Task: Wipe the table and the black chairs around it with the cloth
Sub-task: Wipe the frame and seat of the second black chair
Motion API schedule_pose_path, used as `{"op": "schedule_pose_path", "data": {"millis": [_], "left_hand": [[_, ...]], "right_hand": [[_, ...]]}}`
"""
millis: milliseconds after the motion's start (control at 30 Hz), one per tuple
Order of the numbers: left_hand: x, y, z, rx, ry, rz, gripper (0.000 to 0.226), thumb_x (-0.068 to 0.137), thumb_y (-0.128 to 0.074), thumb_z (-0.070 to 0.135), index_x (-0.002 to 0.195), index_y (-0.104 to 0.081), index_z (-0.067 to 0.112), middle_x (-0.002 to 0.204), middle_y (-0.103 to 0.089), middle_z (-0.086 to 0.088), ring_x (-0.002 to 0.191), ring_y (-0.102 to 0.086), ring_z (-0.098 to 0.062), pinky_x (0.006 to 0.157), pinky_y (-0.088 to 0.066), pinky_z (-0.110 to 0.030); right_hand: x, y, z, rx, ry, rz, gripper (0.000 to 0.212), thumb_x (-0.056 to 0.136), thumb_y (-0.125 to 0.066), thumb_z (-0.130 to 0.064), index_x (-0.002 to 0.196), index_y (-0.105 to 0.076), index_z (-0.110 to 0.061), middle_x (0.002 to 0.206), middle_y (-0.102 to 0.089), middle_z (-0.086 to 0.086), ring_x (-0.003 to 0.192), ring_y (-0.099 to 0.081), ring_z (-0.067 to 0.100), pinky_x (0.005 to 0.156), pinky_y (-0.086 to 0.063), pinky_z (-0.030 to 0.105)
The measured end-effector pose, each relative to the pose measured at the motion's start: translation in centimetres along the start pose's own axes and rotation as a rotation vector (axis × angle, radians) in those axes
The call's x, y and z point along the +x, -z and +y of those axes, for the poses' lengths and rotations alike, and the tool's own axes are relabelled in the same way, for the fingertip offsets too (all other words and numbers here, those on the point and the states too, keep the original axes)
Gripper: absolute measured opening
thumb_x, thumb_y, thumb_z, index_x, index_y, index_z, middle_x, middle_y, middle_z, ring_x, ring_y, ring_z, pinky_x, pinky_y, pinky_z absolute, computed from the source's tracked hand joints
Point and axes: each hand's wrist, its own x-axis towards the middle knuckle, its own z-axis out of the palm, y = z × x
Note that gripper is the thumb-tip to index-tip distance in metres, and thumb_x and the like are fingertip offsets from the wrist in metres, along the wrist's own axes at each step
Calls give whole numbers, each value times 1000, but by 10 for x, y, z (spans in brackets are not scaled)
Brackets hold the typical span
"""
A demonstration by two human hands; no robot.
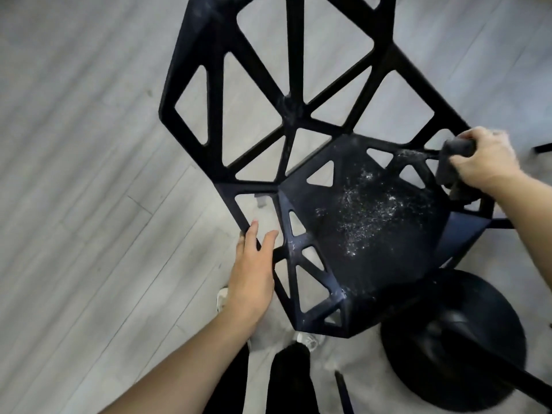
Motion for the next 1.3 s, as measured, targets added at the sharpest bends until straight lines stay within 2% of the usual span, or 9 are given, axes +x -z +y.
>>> {"op": "schedule_pose_path", "data": {"millis": [100, 167, 233, 333, 533, 667, 867, 1133, 1300], "left_hand": [[-1, 1, 0, -62, -22, 137, 90, 86, -63, -10, 155, -24, 32, 166, 20, 0, 121, -57, -29, 77, -59, -31], [-4, 3, -2, -99, -9, 226, 96, 91, -67, 4, 160, -6, 32, 167, 16, -4, 113, -60, -24, 73, -59, -27], [-7, 2, -3, -162, 51, 259, 98, 95, -65, 16, 159, 8, 31, 163, -20, -10, 108, -60, -20, 77, -54, -25], [-9, -3, 0, -254, 209, 234, 90, 100, -57, 25, 159, 11, 28, 118, -62, -7, 92, -61, -18, 79, -47, -29], [4, -5, -8, -320, 262, 268, 80, 99, -59, 20, 161, -7, 20, 106, -68, -3, 87, -62, -17, 78, -44, -27], [30, 14, -30, -311, 222, 293, 81, 98, -59, 15, 161, -8, 21, 93, -66, 0, 83, -57, -13, 78, -45, -28], [86, 62, -75, -189, 181, 236, 78, 99, -55, 10, 160, -8, 23, 74, -54, -1, 69, -53, -21, 68, -44, -39], [136, 103, -105, -22, 62, 161, 80, 93, -46, -5, 159, -10, 21, 105, -63, -16, 76, -49, -28, 69, -39, -41], [145, 115, -99, 1, -120, 138, 85, 88, -39, -13, 159, -11, 23, 131, -57, -17, 99, -57, -36, 80, -47, -48]], "right_hand": [[6, -5, 10, 38, -27, 59, 35, 88, -66, -24, 123, -59, -25, 150, -34, 13, 130, -48, 40, 115, -39, 45], [9, -9, 13, 46, -25, 93, 36, 87, -66, -24, 122, -58, -26, 152, -33, 10, 132, -47, 38, 114, -39, 46], [13, -13, 15, 29, -6, 35, 36, 87, -67, -24, 122, -58, -28, 145, -39, 12, 127, -50, 39, 112, -42, 48], [11, -19, 6, 31, -38, 29, 34, 86, -67, -27, 118, -56, -32, 139, -39, 10, 120, -55, 39, 109, -45, 50], [54, -40, 60, 3, -57, 59, 34, 68, -58, -57, 100, -49, -53, 119, -52, 6, 87, -70, 38, 80, -57, 62], [-11, -24, -7, -3, -109, 50, 30, 88, -63, -32, 116, -54, -31, 131, -36, 12, 109, -58, 42, 102, -49, 53], [-55, -51, -27, 49, -208, 65, 33, 93, -63, -26, 124, -55, -15, 137, -36, 17, 113, -56, 45, 106, -45, 49], [-157, -87, -35, 124, -415, 87, 34, 94, -62, -26, 125, -53, -15, 137, -37, 16, 111, -56, 47, 103, -45, 50], [-223, -109, -29, 196, -580, 99, 38, 95, -62, -22, 129, -51, -12, 140, -34, 17, 109, -56, 48, 102, -46, 50]]}}
